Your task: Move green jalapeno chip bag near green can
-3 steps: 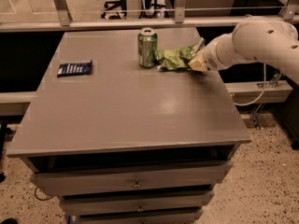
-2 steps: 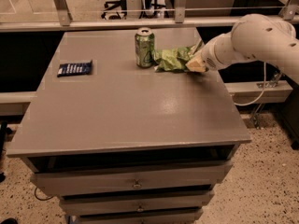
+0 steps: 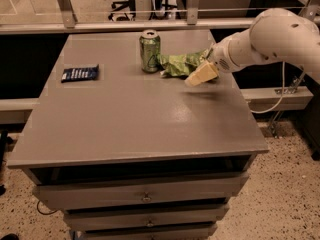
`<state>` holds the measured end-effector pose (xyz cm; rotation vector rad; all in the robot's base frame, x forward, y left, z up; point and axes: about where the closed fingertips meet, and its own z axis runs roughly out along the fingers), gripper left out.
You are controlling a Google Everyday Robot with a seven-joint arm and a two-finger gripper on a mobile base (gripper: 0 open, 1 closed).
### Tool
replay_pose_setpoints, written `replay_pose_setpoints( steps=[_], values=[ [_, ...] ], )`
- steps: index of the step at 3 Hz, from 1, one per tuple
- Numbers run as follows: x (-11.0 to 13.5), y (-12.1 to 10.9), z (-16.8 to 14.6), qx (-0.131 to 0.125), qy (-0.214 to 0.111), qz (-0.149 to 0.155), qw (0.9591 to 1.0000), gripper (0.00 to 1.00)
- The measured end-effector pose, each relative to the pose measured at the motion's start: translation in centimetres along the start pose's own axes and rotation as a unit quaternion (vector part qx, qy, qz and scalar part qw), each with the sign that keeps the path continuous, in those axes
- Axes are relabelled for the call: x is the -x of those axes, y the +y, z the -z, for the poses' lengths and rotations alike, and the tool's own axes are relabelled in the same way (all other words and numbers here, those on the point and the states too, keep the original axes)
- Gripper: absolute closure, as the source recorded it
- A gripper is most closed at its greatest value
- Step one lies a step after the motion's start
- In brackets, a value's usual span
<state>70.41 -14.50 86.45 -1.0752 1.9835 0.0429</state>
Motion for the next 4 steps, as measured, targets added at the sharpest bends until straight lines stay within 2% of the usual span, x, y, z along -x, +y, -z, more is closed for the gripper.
replay_pose_setpoints(
  steps=[1,2,3,4],
  values=[
    [1.1,-1.0,3.0,-0.004,-0.024,-0.007,0.9997,0.00],
    [0.7,-2.0,7.1,0.005,-0.068,-0.025,0.9974,0.00],
    [-1.2,-2.6,12.4,0.035,-0.136,-0.045,0.9891,0.00],
    [-3.3,-3.5,16.3,0.023,-0.155,-0.075,0.9849,0.00]
  ],
)
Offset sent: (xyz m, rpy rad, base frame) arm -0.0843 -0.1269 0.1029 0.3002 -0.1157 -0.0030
